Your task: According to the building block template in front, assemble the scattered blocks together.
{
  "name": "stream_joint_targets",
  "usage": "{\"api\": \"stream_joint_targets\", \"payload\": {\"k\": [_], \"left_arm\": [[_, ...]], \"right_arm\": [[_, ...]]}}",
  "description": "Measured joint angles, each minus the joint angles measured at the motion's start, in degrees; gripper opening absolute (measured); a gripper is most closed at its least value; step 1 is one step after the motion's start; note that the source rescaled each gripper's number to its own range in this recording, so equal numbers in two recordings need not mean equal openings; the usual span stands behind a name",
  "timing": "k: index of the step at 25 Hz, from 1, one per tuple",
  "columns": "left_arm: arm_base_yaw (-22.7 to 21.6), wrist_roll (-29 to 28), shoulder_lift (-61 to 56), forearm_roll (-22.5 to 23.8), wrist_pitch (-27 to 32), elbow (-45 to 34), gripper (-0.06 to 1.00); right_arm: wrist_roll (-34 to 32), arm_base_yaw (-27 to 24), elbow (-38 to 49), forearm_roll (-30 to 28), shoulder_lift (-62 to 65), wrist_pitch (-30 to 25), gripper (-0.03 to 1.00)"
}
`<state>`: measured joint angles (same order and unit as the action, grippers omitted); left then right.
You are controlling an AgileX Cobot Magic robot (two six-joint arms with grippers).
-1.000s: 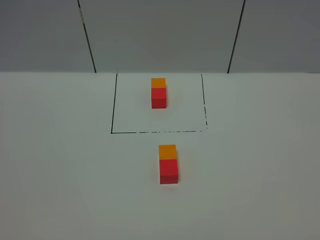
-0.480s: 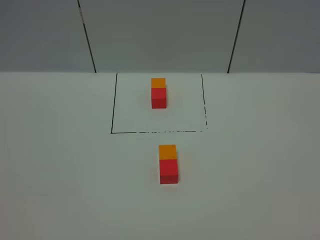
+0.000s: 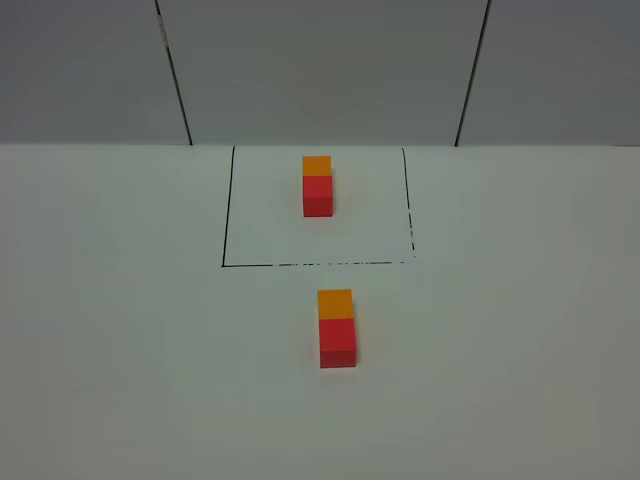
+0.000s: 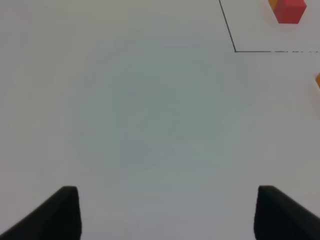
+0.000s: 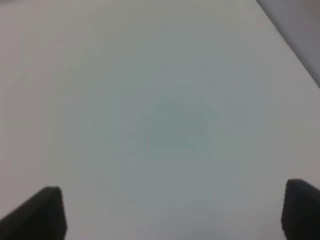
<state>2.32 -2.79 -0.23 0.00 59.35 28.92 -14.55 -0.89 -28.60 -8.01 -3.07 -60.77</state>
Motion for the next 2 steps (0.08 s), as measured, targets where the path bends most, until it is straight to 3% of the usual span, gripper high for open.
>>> {"api": "stream_joint_targets", "payload": {"k": [2], "left_arm": [[0.0,0.0,0.0,0.0,0.0,0.0,0.57]], "right_arm": [[0.0,0.0,0.0,0.0,0.0,0.0,0.74]]}}
